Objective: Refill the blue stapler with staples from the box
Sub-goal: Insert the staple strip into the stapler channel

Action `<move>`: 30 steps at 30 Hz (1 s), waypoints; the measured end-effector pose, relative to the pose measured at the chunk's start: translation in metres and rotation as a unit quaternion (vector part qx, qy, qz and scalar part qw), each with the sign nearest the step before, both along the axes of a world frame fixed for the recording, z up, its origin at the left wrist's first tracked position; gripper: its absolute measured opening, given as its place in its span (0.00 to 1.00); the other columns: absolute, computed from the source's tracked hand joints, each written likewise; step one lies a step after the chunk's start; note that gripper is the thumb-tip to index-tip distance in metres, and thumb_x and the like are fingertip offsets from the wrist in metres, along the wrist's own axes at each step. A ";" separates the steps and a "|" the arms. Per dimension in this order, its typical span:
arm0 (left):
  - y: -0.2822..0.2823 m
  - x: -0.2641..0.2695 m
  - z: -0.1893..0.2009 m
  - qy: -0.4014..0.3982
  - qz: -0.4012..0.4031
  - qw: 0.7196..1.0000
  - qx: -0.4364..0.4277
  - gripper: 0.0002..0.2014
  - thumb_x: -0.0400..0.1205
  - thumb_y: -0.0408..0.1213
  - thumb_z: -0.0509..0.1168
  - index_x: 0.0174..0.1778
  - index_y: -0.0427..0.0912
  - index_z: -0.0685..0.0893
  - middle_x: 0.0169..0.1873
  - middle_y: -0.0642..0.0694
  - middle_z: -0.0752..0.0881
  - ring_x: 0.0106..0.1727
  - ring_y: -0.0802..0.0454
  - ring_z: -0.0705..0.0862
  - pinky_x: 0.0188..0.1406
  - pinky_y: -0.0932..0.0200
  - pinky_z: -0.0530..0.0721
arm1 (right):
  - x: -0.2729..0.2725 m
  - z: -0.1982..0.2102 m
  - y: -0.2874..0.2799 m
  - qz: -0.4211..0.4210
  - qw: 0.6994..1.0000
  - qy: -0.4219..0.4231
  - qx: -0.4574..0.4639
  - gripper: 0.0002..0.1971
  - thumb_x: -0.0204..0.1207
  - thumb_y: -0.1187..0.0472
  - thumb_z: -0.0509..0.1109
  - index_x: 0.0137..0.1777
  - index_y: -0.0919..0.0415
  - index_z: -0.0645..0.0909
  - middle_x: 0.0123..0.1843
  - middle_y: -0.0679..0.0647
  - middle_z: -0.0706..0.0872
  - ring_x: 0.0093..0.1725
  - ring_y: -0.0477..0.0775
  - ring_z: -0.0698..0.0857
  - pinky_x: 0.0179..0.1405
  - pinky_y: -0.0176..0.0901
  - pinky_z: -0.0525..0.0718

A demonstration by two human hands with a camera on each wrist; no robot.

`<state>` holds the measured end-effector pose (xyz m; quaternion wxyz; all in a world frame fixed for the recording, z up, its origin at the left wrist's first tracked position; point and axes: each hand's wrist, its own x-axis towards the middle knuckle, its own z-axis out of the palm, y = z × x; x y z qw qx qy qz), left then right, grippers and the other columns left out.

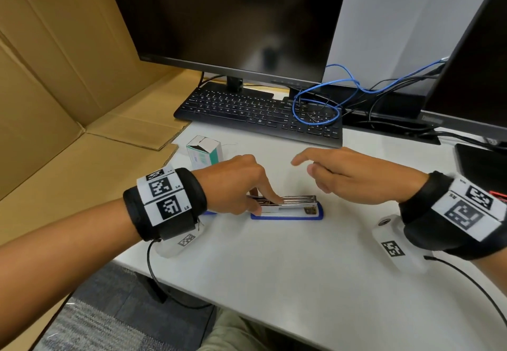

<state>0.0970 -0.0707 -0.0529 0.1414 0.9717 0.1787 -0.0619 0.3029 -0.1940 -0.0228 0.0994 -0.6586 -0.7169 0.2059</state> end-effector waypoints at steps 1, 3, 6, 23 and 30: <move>0.000 0.000 0.000 -0.001 0.002 1.000 -0.003 0.21 0.77 0.42 0.76 0.66 0.62 0.86 0.51 0.51 0.93 0.53 0.52 0.87 0.54 0.47 0.88 | 0.000 -0.001 0.000 -0.008 1.000 -0.001 -0.006 0.18 0.89 0.57 0.50 0.73 0.50 0.76 0.36 0.43 0.81 0.40 0.37 0.81 0.45 0.32 0.75; 0.000 -0.001 0.000 -0.001 0.007 1.000 -0.006 0.21 0.76 0.43 0.76 0.65 0.62 0.86 0.51 0.50 0.93 0.53 0.52 0.87 0.54 0.48 0.88 | 0.000 -0.003 0.000 -0.019 1.000 -0.010 -0.001 0.20 0.89 0.61 0.51 0.71 0.54 0.80 0.35 0.34 0.76 0.40 0.24 0.79 0.43 0.26 0.71; 0.000 -0.001 0.001 -0.002 0.016 1.000 -0.010 0.20 0.76 0.45 0.76 0.64 0.64 0.87 0.51 0.51 0.93 0.53 0.54 0.85 0.57 0.48 0.87 | -0.002 -0.005 0.000 -0.027 0.999 -0.021 0.014 0.21 0.88 0.62 0.51 0.74 0.57 0.80 0.35 0.29 0.72 0.40 0.17 0.76 0.49 0.25 0.71; -0.003 -0.002 0.006 -0.005 0.035 0.999 -0.027 0.19 0.76 0.45 0.77 0.62 0.63 0.89 0.51 0.50 0.93 0.52 0.55 0.81 0.60 0.46 0.84 | -0.010 -0.006 -0.001 -0.023 0.994 -0.005 0.110 0.05 0.78 0.51 0.75 0.48 0.50 0.87 0.43 0.42 0.93 0.42 0.41 0.88 0.36 0.25 0.79; -0.004 -0.002 0.006 -0.006 0.035 0.999 -0.026 0.19 0.76 0.43 0.77 0.62 0.62 0.89 0.51 0.51 0.93 0.51 0.56 0.84 0.59 0.47 0.85 | -0.013 -0.001 -0.002 0.000 0.993 -0.028 0.112 0.07 0.74 0.48 0.78 0.49 0.46 0.92 0.41 0.42 0.91 0.42 0.45 0.83 0.38 0.36 0.80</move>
